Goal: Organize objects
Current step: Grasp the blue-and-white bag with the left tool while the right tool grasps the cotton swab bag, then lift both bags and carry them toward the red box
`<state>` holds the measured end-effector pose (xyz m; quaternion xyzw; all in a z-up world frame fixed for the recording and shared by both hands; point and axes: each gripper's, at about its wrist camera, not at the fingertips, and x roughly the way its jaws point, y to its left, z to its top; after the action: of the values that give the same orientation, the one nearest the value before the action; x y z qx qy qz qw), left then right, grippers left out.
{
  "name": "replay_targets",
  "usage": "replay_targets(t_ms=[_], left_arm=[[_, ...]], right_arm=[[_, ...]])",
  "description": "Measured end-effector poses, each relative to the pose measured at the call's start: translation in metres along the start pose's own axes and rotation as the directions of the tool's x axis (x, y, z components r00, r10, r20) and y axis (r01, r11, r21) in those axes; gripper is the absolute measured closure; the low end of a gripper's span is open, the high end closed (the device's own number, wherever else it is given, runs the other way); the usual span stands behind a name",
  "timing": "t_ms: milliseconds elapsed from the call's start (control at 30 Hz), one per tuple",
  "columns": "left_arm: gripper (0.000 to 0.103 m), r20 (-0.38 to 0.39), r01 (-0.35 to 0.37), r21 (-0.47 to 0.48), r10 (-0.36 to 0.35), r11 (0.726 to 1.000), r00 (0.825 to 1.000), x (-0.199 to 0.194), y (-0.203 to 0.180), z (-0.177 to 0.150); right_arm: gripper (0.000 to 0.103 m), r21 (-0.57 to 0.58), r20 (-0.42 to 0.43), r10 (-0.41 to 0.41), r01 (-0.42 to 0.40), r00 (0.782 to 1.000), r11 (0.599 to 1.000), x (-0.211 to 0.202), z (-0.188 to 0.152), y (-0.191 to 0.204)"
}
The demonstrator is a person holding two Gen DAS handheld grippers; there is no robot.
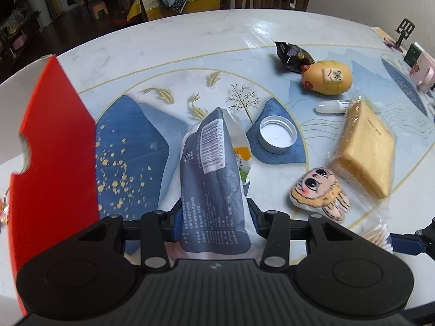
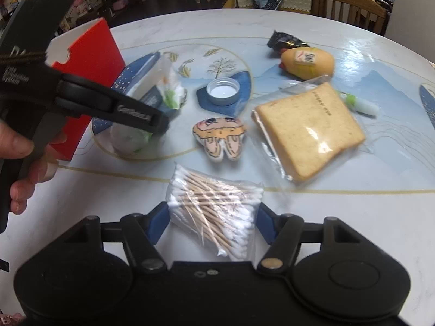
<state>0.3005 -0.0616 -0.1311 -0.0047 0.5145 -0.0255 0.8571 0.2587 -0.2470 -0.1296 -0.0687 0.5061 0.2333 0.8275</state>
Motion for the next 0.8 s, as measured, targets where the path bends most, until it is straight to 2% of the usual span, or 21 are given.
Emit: replay_targets(t_ms=[433,800], left_arm=[[0.06,0.046,0.114,-0.058,-0.112,0.992,0.993,-0.074,-0.004,-0.035],[0.06,0.108,0.173,-0.119,-0.16,0.978,0.981,-0.126,0.01,-0.053]], right_arm=[[0.036,0.012,0.059,0.017,-0.018,0.998,1.0,-0.054,-0.007,-0.005],[0.036,-0.005,0.118,0.034,-0.033,0.992,0.999,-0.094,-0.001,0.017]])
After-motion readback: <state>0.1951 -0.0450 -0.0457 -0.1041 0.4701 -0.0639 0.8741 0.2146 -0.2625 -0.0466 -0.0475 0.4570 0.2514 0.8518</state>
